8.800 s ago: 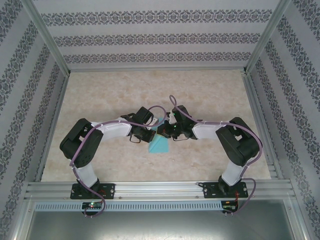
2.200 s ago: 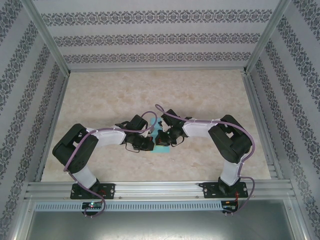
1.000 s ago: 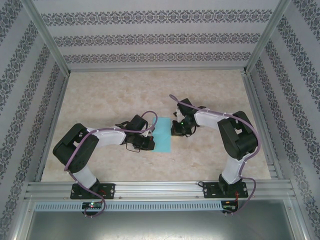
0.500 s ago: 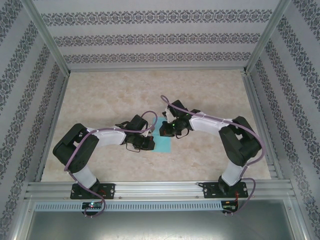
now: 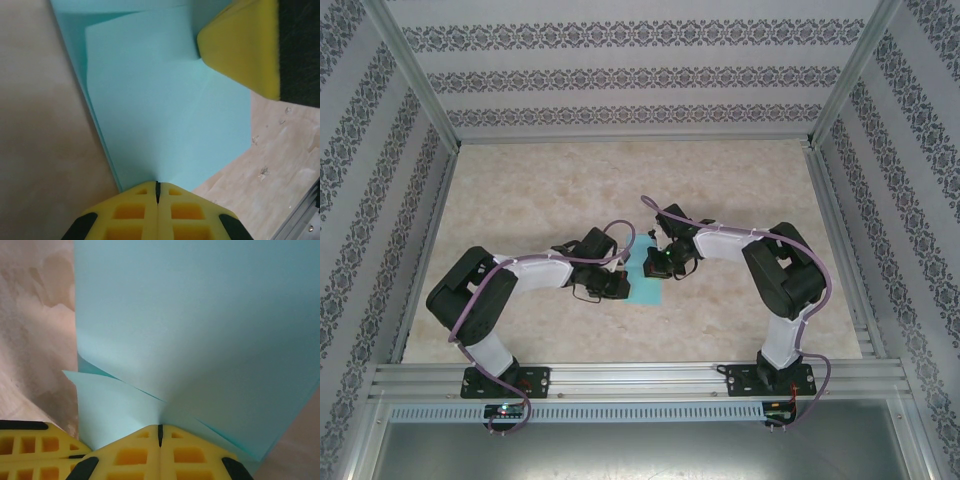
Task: Fold a paper plane with a square sheet of paper (fold left side to right side)
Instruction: Fold the triangle a second time at the center of the table.
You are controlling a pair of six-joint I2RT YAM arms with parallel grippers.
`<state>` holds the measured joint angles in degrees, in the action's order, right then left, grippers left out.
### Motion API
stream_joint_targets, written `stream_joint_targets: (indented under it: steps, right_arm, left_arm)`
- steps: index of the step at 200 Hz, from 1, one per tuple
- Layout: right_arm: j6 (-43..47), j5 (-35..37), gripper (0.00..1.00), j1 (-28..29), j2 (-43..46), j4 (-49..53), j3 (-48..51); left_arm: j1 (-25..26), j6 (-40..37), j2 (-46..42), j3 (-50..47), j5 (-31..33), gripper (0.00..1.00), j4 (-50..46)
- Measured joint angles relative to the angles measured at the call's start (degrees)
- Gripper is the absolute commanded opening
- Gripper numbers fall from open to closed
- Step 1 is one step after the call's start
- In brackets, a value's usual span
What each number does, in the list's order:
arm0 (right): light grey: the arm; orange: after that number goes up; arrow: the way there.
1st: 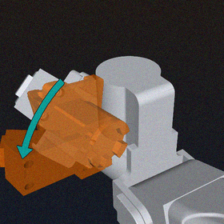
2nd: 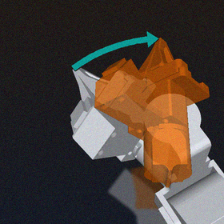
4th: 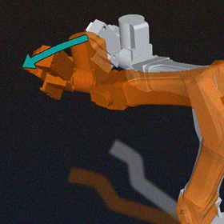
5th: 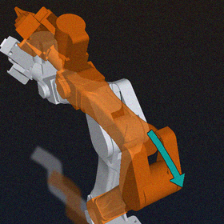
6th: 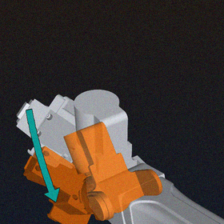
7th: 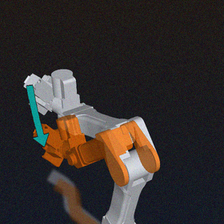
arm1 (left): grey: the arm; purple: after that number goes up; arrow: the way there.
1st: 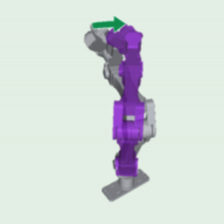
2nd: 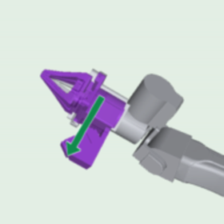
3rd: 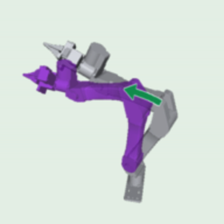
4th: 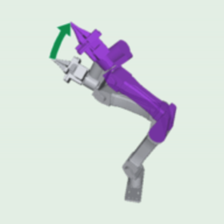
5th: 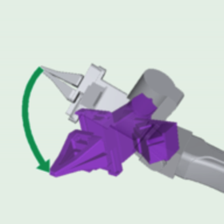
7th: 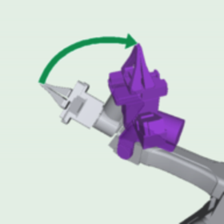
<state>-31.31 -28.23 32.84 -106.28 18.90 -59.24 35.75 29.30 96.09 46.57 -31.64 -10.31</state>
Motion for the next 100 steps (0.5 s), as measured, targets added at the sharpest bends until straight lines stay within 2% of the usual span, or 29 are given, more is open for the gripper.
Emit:
stream_joint_targets:
  steps: [61,100]
  right_arm:
    - [0.17,0.02,0.0,0.02,-0.28,0.42,-0.39]
    - [0.17,0.04,0.0,0.02,-0.35,0.61,-0.57]
  left_arm:
    - [1.81,-0.04,0.26,7.52,-0.07,0.05,-2.78]
    - [1.81,-0.83,4.74,8.55,-0.07,0.05,-3.56]
